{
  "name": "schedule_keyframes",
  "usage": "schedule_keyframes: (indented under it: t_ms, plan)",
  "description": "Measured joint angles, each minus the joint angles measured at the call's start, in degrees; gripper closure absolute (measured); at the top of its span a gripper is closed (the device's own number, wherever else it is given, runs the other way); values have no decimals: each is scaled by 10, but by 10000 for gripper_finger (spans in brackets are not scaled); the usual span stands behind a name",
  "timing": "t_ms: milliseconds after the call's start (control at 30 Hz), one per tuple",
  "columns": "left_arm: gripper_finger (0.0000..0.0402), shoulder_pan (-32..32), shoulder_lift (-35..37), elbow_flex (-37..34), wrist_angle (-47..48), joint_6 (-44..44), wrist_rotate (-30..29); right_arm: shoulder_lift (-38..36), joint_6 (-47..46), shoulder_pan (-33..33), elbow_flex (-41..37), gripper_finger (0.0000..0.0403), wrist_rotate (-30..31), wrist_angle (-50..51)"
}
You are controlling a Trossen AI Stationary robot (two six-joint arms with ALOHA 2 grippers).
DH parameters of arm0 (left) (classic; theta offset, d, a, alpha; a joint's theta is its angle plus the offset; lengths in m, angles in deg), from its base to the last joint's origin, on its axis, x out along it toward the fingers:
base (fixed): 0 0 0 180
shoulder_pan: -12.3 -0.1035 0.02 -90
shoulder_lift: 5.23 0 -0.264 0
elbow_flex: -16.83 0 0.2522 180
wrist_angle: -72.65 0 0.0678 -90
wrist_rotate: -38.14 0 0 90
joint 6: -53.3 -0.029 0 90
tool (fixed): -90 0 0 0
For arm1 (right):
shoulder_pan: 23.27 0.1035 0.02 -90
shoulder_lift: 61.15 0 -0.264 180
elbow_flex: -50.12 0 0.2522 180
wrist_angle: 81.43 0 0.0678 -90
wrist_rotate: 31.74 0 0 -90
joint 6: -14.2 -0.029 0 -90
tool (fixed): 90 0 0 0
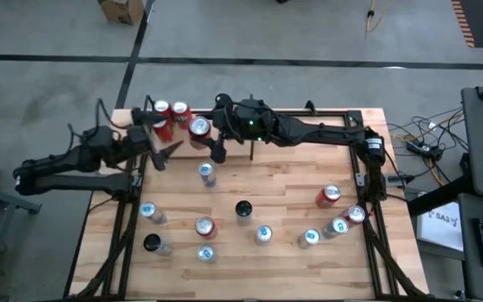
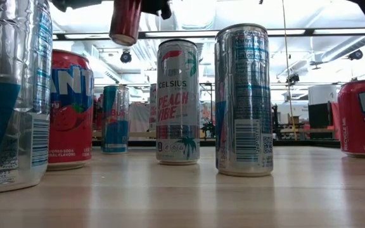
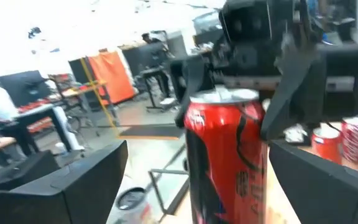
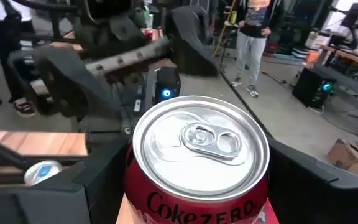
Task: Place canned beverage on shelf
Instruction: Put the red and black soda can on the shelf aligned with the other red and black soda can
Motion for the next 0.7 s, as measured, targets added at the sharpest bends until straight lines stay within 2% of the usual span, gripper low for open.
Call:
schedule_keyframes:
  t_ms: [233,700]
  plan:
    - [46,0,50,-10,-13,-4,-93,43,-23,-15,0,110,-2,-58]
    - [71,0,110,-47,-13,-4,-96,183,-75,-58,73,110,6,-71]
